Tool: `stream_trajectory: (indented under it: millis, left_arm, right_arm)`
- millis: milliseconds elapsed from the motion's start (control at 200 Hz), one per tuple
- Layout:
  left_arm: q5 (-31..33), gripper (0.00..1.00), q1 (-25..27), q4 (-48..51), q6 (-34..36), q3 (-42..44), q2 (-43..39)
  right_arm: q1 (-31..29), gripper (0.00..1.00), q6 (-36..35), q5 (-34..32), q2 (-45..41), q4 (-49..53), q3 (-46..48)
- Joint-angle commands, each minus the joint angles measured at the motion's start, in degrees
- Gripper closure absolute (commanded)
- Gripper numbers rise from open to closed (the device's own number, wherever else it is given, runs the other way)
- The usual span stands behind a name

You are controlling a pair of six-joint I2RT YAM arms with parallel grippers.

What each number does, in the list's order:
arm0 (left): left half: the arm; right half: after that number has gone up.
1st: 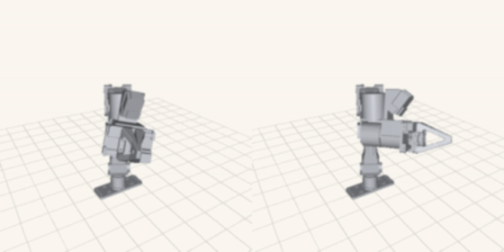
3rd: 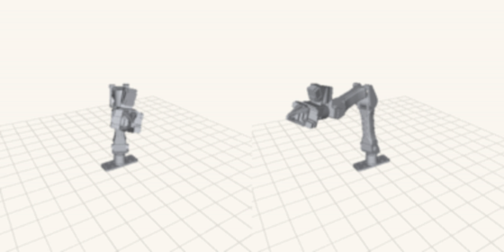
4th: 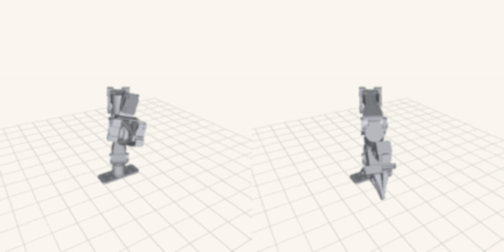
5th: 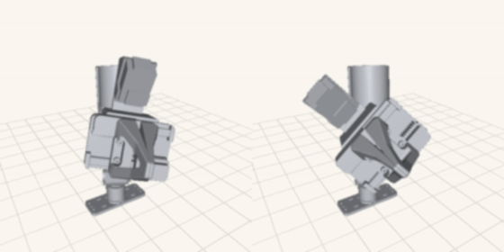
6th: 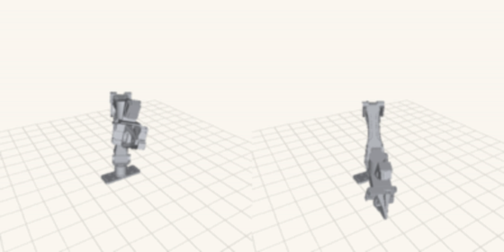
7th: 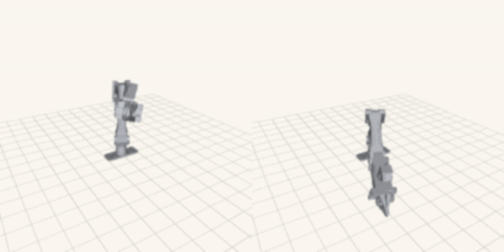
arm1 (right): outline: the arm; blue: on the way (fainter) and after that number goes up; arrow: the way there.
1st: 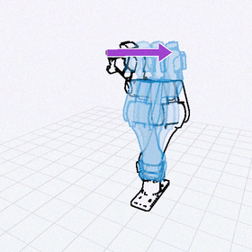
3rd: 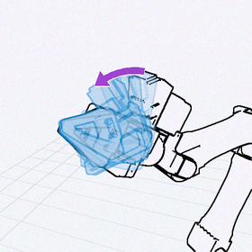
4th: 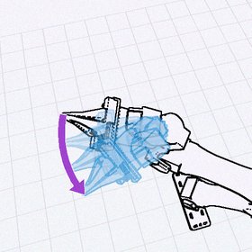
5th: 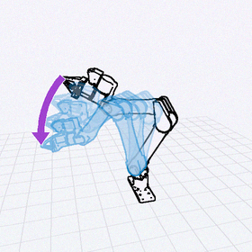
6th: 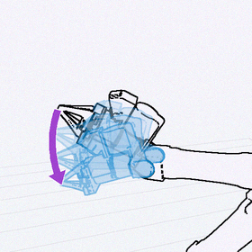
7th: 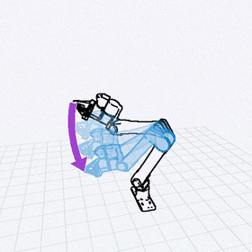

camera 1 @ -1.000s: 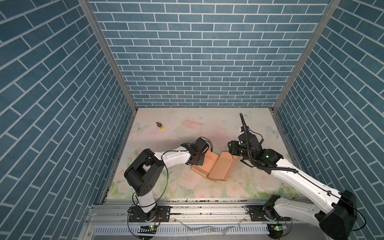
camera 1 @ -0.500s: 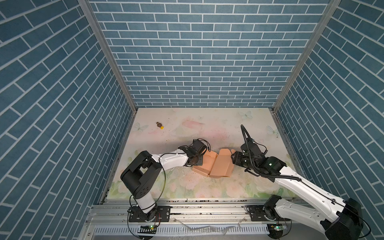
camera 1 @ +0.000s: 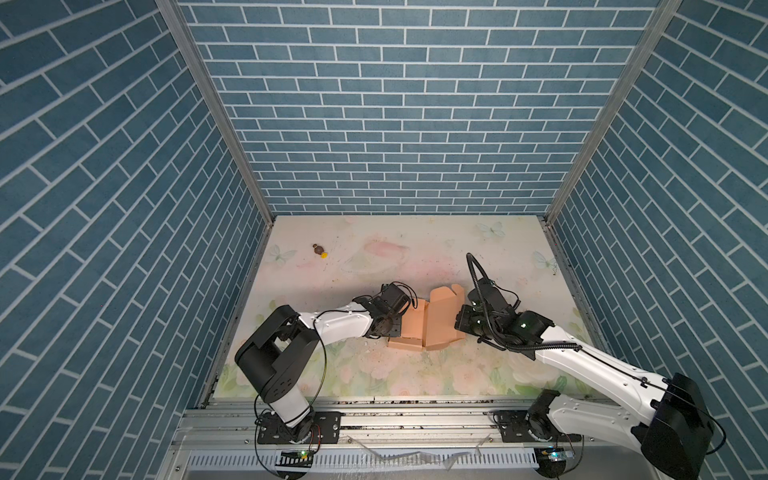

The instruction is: Fold the paper box

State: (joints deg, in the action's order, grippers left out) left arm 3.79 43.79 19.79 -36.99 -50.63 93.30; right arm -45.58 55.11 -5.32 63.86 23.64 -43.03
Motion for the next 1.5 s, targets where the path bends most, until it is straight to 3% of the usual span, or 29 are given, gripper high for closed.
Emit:
stream_trajectory:
  millis: [0,320,515,645,890,1200,1490]
  left_arm:
    - [1.1,0.49,0.0,2.8,0.3,0.7,-3.8]
    - [-1.6,0.41,-0.1,3.3,8.3,-1.3,-11.6]
    - [-5.4,0.39,-0.9,1.9,17.3,-7.3,-7.5]
    - [-13.3,0.38,-4.0,-1.7,21.1,-10.7,-4.4]
    - [-28.0,0.36,-7.1,-8.6,29.8,-16.2,2.3]
    - [-34.7,0.36,-10.2,-9.6,37.1,-22.5,11.1]
    - [-40.5,0.36,-11.9,-9.1,42.3,-26.1,14.0]
  right_arm:
    - [0.2,1.0,-3.3,-0.3,0.3,1.7,-2.5]
    - [3.1,1.0,-19.2,5.9,5.9,8.2,-11.7]
    - [5.4,1.0,-27.0,10.0,9.0,10.4,-15.7]
    - [6.3,1.0,-30.8,12.3,10.4,12.6,-18.1]
    - [8.6,1.0,-33.6,15.1,13.0,13.0,-20.3]
    - [10.1,1.0,-34.6,17.8,14.3,13.1,-22.1]
    - [10.3,1.0,-35.7,19.6,14.5,13.0,-22.0]
